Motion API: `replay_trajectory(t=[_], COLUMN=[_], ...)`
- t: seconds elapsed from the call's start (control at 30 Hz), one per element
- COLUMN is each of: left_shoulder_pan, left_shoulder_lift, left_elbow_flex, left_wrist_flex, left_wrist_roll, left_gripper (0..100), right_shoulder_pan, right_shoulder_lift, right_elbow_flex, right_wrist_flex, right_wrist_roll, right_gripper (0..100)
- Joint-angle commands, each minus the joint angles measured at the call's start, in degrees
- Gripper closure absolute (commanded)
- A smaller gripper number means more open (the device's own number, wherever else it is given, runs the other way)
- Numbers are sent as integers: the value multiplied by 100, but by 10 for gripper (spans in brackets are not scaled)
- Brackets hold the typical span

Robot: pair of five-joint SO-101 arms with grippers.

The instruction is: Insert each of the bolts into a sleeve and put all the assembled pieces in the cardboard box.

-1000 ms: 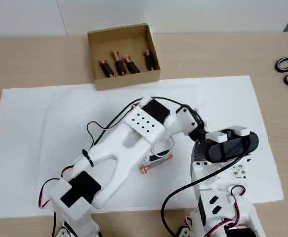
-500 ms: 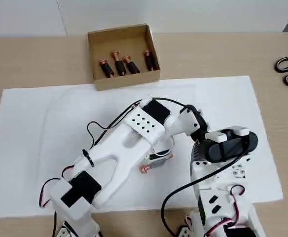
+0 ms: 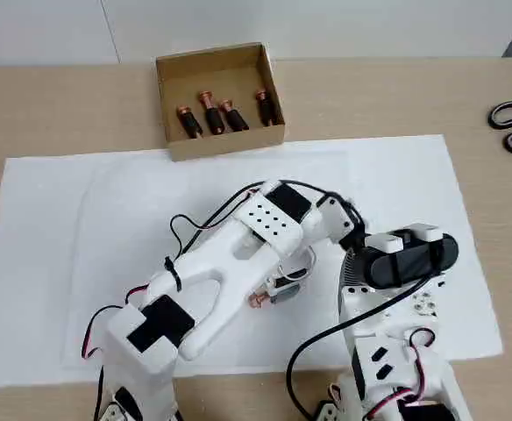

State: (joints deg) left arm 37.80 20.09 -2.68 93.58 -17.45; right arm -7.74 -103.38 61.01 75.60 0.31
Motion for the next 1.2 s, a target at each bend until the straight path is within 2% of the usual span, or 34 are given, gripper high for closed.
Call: replay_trajectory(t=[0.0,0.43,0.6,0.83,0.97,1.17], left_shoulder_pan=[26,0,-9,9,-18,-123], left_shoulder_lift=[9,589,589,536,527,563], left_elbow_flex=[-207,-215,-391,-875,-1411,-1209], left_wrist_flex=[-105,-132,-88,404,703,695], left_wrist_roll=[114,255,387,334,-255,-1486], left_gripper=[852,854,1000,994,994,994], right_shoulder_pan=[57,57,57,57,57,198], right_shoulder_lift=[-66,-66,-66,-66,-66,-66], right_elbow_flex=[-35,-35,-44,-44,-44,-53], right_wrist_flex=[-110,-110,-101,-101,-101,-101], right_wrist_roll=[26,26,26,35,35,44], right_gripper=[995,995,995,995,995,995])
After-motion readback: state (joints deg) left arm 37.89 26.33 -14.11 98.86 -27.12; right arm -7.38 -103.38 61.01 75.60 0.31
